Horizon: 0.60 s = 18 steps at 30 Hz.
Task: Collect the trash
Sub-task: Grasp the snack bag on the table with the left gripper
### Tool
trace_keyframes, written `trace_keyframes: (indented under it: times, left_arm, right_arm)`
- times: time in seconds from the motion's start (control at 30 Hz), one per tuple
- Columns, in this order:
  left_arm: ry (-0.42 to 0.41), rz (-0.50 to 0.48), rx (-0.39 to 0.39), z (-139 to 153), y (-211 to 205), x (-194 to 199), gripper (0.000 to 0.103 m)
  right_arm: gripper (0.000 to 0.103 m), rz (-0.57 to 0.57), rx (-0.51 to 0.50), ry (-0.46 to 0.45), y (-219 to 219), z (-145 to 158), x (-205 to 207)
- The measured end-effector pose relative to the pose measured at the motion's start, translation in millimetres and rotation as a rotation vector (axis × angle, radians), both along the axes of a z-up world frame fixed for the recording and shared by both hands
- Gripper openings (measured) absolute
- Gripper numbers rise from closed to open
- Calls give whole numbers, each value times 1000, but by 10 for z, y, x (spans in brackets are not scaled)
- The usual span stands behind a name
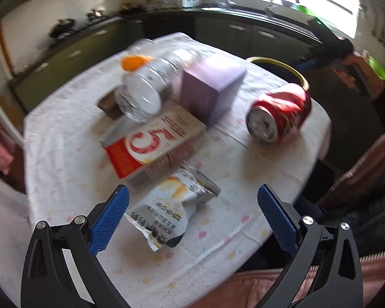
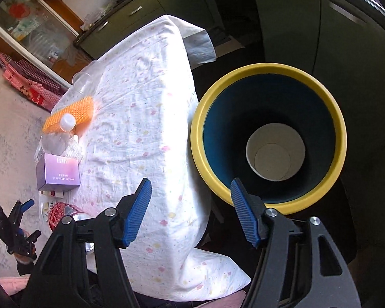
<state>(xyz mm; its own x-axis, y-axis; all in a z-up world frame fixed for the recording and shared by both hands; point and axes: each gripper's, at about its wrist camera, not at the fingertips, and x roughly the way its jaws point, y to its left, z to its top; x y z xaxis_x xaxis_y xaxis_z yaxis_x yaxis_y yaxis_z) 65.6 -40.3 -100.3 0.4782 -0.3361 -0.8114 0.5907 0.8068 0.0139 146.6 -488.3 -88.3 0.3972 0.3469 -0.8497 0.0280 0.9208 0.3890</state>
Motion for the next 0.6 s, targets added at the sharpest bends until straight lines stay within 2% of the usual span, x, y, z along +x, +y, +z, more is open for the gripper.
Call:
trace_keyframes:
  times: [0.27,0.4,0.6]
  left_arm:
    - [75,-125,70,-231,-40,162,96]
    - [104,-143,115,-331,-84,268,96]
    - [143,-186,144,-431,-165,354,83]
  right_arm:
    - [63,4,7,20,14,-105,53]
    - [63,16,8,32,50,-152,96]
    - [64,26,19,45,79,-227,114]
